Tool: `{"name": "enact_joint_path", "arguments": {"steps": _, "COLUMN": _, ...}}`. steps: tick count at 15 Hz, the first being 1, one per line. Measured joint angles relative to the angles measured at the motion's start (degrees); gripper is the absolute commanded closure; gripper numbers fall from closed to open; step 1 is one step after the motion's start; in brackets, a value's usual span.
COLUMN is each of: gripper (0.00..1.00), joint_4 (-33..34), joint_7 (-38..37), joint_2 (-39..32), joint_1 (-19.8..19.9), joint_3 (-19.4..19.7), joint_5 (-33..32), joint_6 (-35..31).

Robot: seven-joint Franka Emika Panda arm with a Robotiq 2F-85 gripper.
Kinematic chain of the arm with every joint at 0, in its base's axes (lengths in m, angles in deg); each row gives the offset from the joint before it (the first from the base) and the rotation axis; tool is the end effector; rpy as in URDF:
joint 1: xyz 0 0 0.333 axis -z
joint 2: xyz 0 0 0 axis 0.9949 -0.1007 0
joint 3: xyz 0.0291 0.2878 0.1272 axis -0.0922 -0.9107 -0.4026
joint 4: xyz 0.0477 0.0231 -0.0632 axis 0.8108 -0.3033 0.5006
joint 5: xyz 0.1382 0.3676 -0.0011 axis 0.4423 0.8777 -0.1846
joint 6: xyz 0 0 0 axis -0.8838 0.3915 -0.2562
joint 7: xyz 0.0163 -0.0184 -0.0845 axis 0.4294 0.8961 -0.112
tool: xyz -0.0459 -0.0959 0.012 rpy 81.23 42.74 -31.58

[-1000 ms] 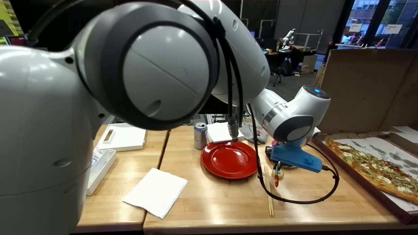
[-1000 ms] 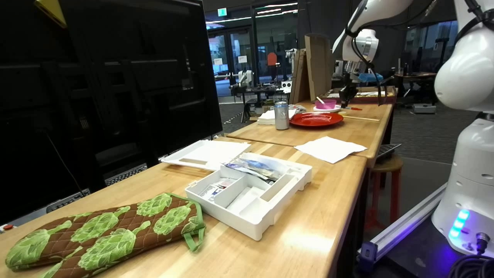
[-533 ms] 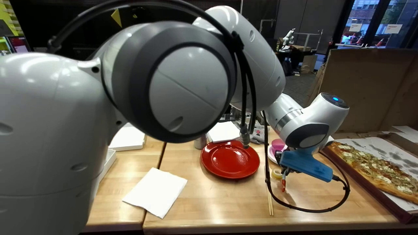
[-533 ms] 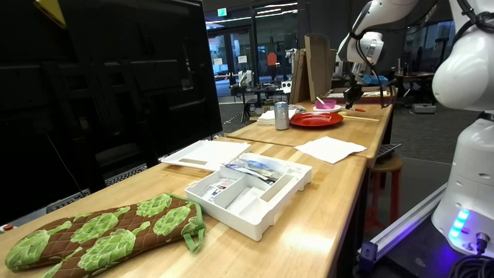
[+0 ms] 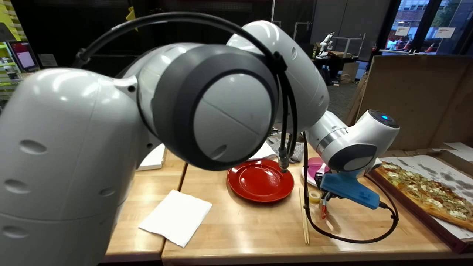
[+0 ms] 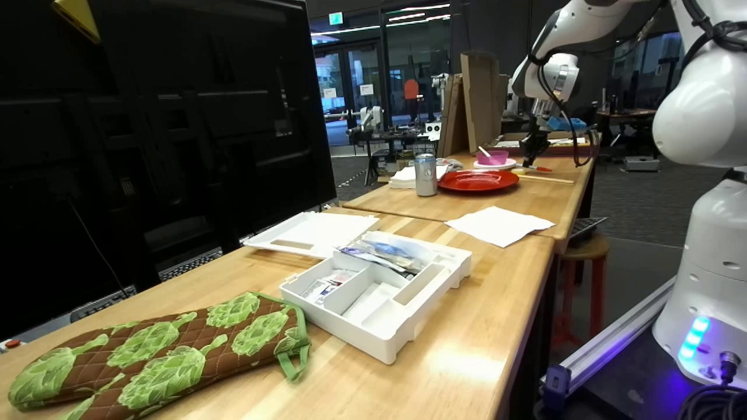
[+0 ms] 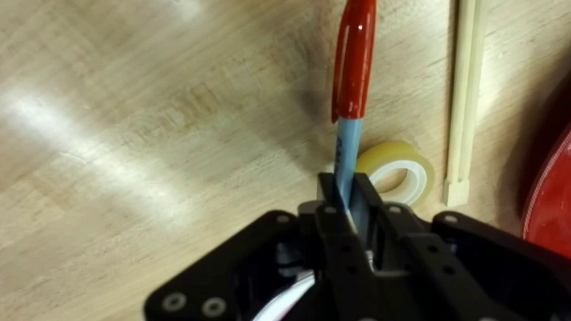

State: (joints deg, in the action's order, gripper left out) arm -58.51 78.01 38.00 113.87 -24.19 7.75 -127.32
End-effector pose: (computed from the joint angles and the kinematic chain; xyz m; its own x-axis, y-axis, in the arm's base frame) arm 0.5411 -0.4072 0.3135 0.9673 -0.1171 0.2249 -0.0905 -0.9880 -0.1252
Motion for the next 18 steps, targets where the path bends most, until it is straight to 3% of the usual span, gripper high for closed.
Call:
{"name": "enact_joint_path", "arguments": {"steps": 8, "gripper": 0.02, "joint_4": 0.2, "joint_7": -0.6, "joint_2": 0.1, "joint_1": 0.0, "joint_3": -1.0, "joint_5": 0.0, "joint_6": -0.9}}
{"name": "enact_joint_path", "arguments": {"steps": 13, "gripper": 0.0, "joint_4": -5.8, "joint_7": 0.8, "joint_2": 5.5, "joint_1": -1.3, "joint_3": -2.1, "joint_5": -0.1, "joint_6": -6.0}}
{"name": "enact_joint_path", "arguments": {"steps": 18, "gripper": 0.0, "joint_4": -19.5, "joint_7": 5.6, "joint_2": 16.5, "joint_1": -6.8, "joint_3": -2.9, "joint_5": -5.2, "joint_6": -14.0}}
